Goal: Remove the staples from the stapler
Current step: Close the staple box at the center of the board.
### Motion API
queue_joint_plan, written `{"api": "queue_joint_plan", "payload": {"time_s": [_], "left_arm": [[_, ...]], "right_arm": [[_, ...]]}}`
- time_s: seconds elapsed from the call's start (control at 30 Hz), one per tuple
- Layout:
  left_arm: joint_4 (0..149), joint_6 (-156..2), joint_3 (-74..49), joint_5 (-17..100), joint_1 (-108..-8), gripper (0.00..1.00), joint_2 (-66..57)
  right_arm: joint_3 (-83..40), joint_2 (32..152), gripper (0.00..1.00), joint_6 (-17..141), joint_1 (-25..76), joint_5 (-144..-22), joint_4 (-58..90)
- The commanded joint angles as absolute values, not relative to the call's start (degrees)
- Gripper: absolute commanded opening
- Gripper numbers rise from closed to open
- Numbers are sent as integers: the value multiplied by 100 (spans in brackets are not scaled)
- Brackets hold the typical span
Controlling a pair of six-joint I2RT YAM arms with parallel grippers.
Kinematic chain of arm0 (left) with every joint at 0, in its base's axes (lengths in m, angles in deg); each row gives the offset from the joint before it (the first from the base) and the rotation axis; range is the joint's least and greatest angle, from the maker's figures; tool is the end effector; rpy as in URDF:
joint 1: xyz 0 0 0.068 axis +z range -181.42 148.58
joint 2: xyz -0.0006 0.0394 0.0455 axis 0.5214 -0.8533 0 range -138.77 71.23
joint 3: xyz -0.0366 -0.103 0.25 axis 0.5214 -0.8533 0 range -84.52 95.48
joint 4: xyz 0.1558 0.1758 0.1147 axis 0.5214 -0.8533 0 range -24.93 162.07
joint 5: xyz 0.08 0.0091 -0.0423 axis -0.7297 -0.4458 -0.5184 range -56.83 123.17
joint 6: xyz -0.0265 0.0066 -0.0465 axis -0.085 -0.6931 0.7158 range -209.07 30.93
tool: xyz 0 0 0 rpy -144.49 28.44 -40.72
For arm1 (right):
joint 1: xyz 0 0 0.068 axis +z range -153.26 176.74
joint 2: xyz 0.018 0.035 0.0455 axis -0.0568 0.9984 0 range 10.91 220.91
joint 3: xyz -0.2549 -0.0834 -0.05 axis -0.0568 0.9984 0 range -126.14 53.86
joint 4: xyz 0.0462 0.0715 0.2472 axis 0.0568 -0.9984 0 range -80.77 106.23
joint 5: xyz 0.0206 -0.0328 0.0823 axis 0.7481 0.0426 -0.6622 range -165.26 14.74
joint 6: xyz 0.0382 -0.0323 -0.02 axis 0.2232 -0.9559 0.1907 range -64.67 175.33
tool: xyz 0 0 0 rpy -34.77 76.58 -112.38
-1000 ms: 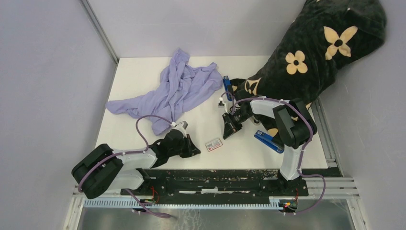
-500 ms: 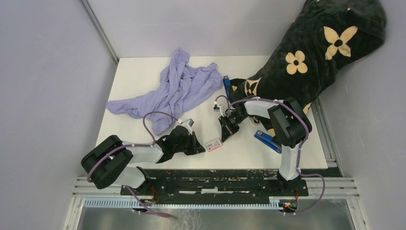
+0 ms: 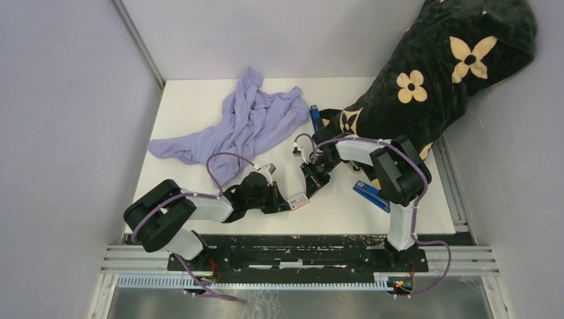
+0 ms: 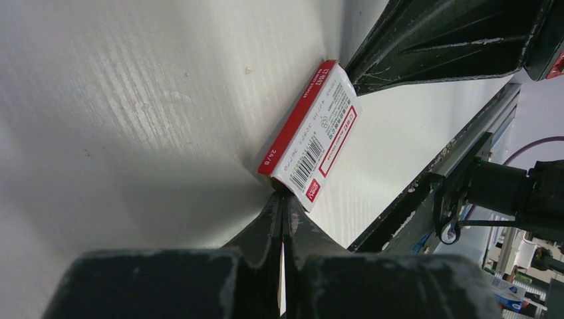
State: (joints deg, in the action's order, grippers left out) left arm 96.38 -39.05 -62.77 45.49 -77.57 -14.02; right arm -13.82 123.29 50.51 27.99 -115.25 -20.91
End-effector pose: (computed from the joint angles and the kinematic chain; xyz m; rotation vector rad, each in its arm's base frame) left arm 0.1646 -0.1824 0.1154 0.0437 2.4961 -1.0610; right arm 0.2884 0.2017 0.1276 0.9761 -2.7538 -1.0822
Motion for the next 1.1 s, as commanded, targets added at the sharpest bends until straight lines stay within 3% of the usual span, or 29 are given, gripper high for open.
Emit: {"api": "queue_joint_plan", "payload": {"time_s": [0.0, 0.13, 0.3, 0.5, 0.7, 0.8, 0.93, 1.07], "left_arm": [[9403, -4268, -6277, 4334, -7796, 3, -1598], [9121, -4302, -6382, 4176, -7777, 8, -1249], [8499, -4433, -6520, 3988, -7779, 24, -463], [8249, -4808, -6583, 4337, -7785, 33, 640], [7888, -5403, -6073, 4181, -7774, 60, 1663], [7728, -5677, -5690, 4065, -7772, 72, 1943], [7172, -6045, -4965, 4001, -7761, 78, 2040], [6486, -6402, -4104, 3746, -7751, 87, 2066]], "right_arm": [[-1614, 12262, 1, 4964, 2884, -11656, -2141], [-1632, 12126, 1, 4917, 2693, -11647, -2201], [-1621, 11827, 1, 4738, 2380, -11604, -2322], [-1616, 10987, 2, 4245, 2306, -11325, -2454], [-1668, 9757, 4, 3548, 1998, -11056, -2791], [-1568, 9023, 17, 3408, 1737, -10888, -2736], [-1523, 8191, 38, 3328, 1407, -10804, -2644], [-1717, 7580, 74, 3258, 1266, -10444, -2505]]}}
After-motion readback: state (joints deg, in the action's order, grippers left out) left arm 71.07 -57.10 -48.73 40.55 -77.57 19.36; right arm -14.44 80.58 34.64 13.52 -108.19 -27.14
